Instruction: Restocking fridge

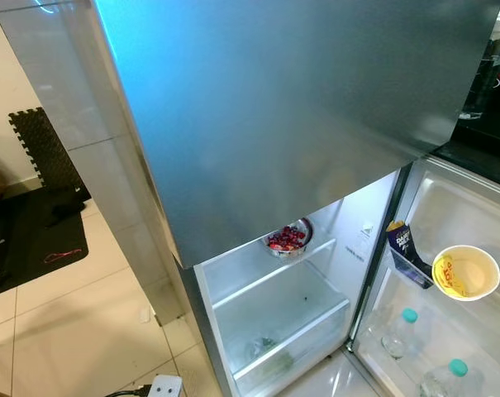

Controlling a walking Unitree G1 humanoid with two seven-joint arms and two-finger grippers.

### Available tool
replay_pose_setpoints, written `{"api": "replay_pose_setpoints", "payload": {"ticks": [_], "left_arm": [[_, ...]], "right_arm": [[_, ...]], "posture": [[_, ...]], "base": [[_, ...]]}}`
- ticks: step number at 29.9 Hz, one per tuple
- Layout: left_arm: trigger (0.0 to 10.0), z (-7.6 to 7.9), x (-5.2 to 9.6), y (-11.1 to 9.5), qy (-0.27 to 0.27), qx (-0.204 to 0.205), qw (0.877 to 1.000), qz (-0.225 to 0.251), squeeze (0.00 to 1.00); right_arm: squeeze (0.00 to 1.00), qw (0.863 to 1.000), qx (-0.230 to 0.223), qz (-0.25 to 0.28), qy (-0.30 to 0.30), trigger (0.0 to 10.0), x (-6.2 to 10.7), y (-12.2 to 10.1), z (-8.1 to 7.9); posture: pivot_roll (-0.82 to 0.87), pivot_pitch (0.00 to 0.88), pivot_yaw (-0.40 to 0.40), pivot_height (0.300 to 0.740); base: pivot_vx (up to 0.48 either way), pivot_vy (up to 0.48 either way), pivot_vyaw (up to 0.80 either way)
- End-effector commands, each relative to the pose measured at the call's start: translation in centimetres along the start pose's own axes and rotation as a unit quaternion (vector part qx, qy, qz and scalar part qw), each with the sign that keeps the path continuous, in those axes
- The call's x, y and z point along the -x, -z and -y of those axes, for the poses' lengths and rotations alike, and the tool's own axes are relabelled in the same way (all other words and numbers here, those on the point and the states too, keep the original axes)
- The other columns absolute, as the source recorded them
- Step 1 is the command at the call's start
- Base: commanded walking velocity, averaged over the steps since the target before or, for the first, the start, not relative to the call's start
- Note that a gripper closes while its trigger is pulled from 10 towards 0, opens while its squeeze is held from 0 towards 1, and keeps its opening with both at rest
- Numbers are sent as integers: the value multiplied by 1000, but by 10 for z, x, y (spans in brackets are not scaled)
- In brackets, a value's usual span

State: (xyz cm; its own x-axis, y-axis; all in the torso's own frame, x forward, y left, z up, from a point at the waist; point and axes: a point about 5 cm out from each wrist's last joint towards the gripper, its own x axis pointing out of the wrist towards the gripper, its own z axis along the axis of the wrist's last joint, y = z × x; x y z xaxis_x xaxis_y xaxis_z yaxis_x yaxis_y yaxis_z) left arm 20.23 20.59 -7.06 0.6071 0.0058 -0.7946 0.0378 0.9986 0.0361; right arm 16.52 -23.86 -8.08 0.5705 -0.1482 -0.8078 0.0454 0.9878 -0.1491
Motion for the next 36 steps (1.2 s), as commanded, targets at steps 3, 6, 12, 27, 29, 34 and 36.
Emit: {"api": "replay_pose_setpoints", "payload": {"ticks": [3,6,12,27,29,34,36], "left_arm": [[10000,-4,2,7,1,-18,1000,-13,0],[10000,-5,2,8,1,-23,1000,-15,0],[10000,-4,2,7,2,-16,1000,-13,0],[10000,-5,2,9,-11,-1,1000,-13,0],[10000,-5,2,9,-11,5,1000,-12,0],[10000,-4,2,8,3,-21,1000,-13,0],[10000,-6,2,10,-11,-3,1000,-16,0]], "right_arm": [[0,1000,-7,-10,0,10000,2,9,-1],[0,1000,-17,-9,3,10000,2,10,0],[0,1000,-13,-13,4,10000,3,12,0],[0,1000,1,-10,-3,10000,1,5,-1],[0,1000,7,-11,-4,10000,1,5,-1],[0,1000,-26,3,2,10000,0,0,0],[0,1000,-5,-6,-6,10000,0,1,-2]], "posture": [[-152,132,92,740],[-150,125,87,740],[-150,115,86,740],[-134,114,78,740],[-137,117,80,740],[-139,113,66,740],[-134,118,78,740]], "base": [[0,0,0],[0,0,0],[0,0,0],[0,0,0],[0,0,0],[0,0,0],[0,0,0]]}}
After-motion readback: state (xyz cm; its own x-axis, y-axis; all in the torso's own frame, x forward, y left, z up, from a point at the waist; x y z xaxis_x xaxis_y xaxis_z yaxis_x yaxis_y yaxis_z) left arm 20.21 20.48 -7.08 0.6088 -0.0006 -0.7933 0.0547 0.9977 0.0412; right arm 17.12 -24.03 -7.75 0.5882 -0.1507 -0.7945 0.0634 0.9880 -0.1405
